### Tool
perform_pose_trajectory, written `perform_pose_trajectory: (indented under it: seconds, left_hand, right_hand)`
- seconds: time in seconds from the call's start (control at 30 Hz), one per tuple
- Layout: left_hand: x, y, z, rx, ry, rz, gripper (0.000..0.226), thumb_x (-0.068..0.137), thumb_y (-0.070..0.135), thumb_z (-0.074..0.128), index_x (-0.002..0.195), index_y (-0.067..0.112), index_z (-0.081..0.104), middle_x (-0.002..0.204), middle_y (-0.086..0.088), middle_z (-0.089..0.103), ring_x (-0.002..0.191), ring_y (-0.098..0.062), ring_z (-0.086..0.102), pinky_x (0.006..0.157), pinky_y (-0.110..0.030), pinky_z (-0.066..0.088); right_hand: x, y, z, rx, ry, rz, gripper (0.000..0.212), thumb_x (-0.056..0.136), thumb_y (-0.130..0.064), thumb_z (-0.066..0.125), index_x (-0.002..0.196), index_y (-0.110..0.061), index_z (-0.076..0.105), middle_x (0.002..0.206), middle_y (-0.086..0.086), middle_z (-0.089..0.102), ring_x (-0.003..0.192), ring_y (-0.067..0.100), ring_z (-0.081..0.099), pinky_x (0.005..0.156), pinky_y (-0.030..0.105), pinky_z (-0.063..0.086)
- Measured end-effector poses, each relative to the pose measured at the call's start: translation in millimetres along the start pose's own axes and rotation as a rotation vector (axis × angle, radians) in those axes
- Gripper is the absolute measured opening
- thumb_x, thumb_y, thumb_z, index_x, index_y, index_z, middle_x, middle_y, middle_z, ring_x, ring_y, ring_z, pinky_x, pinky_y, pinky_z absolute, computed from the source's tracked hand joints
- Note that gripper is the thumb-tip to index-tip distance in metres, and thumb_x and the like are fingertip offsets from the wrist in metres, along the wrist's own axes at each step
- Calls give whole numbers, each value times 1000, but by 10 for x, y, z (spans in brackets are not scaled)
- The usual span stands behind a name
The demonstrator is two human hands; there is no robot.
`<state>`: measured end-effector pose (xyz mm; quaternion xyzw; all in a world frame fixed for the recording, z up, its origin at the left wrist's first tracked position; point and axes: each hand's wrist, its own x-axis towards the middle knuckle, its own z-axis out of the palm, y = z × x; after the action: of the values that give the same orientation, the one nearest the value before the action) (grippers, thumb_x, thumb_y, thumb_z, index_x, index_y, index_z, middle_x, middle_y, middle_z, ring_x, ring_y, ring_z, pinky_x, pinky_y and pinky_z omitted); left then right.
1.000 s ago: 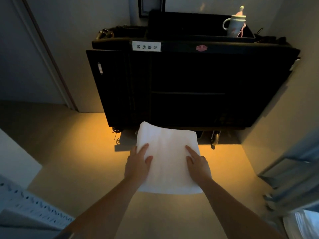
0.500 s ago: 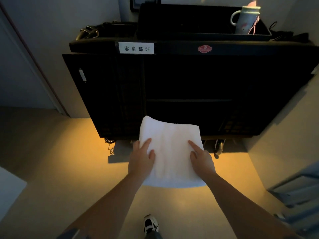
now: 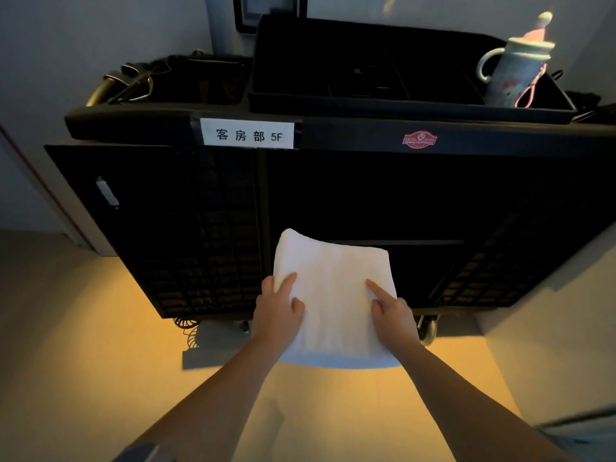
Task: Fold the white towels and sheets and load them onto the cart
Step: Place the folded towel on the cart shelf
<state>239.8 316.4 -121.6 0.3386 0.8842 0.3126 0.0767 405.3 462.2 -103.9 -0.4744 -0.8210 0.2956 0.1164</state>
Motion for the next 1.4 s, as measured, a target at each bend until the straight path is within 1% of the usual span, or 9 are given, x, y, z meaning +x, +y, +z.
perform_pose_trajectory:
  seconds: [0.2,0.43,0.7,0.8,0.9,1.1,1.2,1.27,1.4]
  left_hand:
    - [579,118,189,5,-42,23,49,98,29,44,145,29,33,146,-6,23,100,-25,52,84,-37,51]
    - [1283,226,517,18,29,35,48,99,26,44,146,26,34,148,-6,24,110,-26,51,88,-36,50]
    - [2245,324,888,29,58,-13,48,100,25,44,147,28,34,151,-9,24,115,-29,51,89,-36,49]
    - [2582,262,1050,29,46,-51,48,100,27,43,147,31,34,153,-11,23,120,-33,50,93,-39,48]
    - [2876,120,1201,17,-9,-113,48,101,29,41,147,36,31,158,-7,15,127,-34,46,97,-41,47]
    - [3265,-161,1439,-4,-161,-247,46,102,29,41,146,40,31,158,0,15,129,-31,43,96,-41,47]
    - [3208,-248,1500,54,-227,-287,47,102,36,38,147,42,25,160,2,1,140,-32,26,105,-42,40]
    - [3075,-260,1515,287,-127,-160,50,100,46,34,148,38,24,161,-1,-4,145,-32,10,112,-42,29]
    - [2764,-212,1669,509,57,420,76,83,68,48,144,22,40,156,-10,26,146,-31,16,115,-52,19]
  right_hand:
    - [628,72,40,-8,23,28,42,102,-32,30,142,-46,35,107,4,41,67,10,44,53,17,32]
    - [1560,184,128,51,9,11,42,102,-32,33,142,-45,35,116,6,44,65,8,45,58,19,37]
    - [2770,278,289,24,0,-100,45,102,-27,36,142,-48,34,137,18,41,33,6,30,36,12,32]
    - [3183,309,419,65,-29,-136,44,102,-28,38,139,-50,37,102,13,53,36,7,38,37,12,34]
    - [3546,377,626,74,-78,-123,42,102,-30,38,138,-52,37,86,2,42,38,5,38,34,13,33]
    - [4030,493,1145,-235,-111,-46,49,103,-17,33,142,-47,33,136,4,49,56,3,20,52,20,33]
    - [4059,529,1245,-314,-96,4,51,103,-16,31,144,-48,27,145,7,37,67,11,47,60,27,44]
    - [4074,519,1270,-266,-86,-4,48,103,-19,34,142,-47,32,142,10,40,91,25,59,69,28,48]
    - [4255,453,1302,-159,-29,16,40,104,-28,34,138,-46,41,129,13,53,53,13,40,48,24,30]
